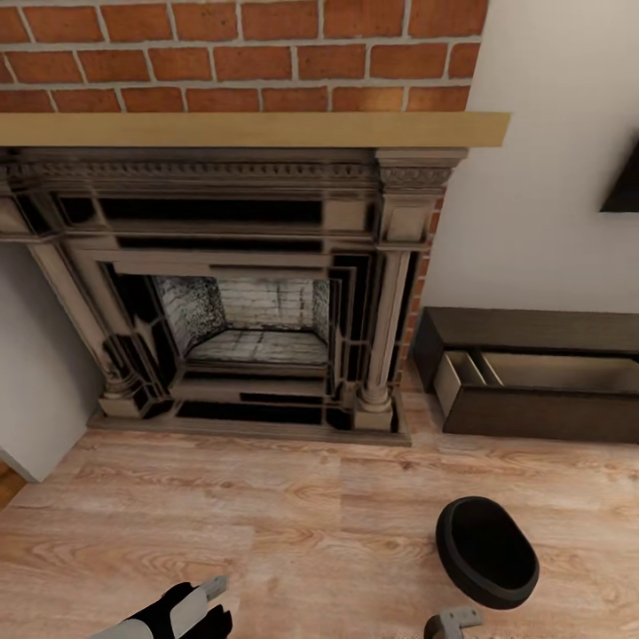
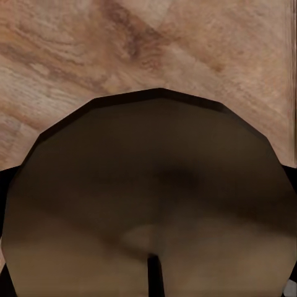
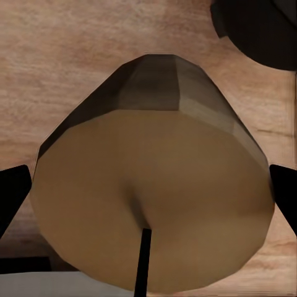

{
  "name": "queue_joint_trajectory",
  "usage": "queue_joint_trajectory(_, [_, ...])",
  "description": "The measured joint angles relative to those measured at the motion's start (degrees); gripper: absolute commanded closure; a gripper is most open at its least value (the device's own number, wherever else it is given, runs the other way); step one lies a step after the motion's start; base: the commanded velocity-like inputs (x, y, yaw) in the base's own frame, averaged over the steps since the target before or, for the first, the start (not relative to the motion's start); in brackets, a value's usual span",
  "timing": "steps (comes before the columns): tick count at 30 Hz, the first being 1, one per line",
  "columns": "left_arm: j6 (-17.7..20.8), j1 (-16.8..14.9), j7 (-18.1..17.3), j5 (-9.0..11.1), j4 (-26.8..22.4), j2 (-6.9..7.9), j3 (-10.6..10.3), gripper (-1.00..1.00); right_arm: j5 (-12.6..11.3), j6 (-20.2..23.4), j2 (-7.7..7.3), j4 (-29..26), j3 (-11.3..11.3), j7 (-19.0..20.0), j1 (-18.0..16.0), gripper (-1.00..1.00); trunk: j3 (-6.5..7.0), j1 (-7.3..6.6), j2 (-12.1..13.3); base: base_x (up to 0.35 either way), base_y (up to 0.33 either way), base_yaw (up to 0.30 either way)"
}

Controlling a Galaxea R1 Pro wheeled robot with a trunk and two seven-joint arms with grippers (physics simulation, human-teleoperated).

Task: Place each of the two pumpkins and all three candles from the living room inside a cabinet in the living room (use any cabinet), then make sure every cabinet is closed, and position the cauldron so it is next to a table in the living room.

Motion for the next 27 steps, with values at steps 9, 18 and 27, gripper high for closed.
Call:
queue_joint_trajectory(9, [-0.01,0.14,0.00,0.00,-0.01,-0.07,0.00,1.00,0.00,0.00,0.03,0.00,0.00,0.00,0.00,1.00,0.38,0.00,0.00,0.000,0.000,-0.281])
queue_joint_trajectory(18, [-0.02,0.44,0.01,-0.05,-0.03,0.02,-0.05,1.00,0.00,0.00,-0.04,0.00,0.00,0.00,0.00,1.00,0.79,0.00,0.00,0.000,0.000,-0.280])
queue_joint_trajectory(27, [0.11,0.59,0.05,-0.04,6.80,1.47,-0.40,1.00,-0.10,0.00,-0.05,0.00,0.00,0.00,0.00,1.00,1.22,0.00,0.00,0.000,0.000,-0.278])
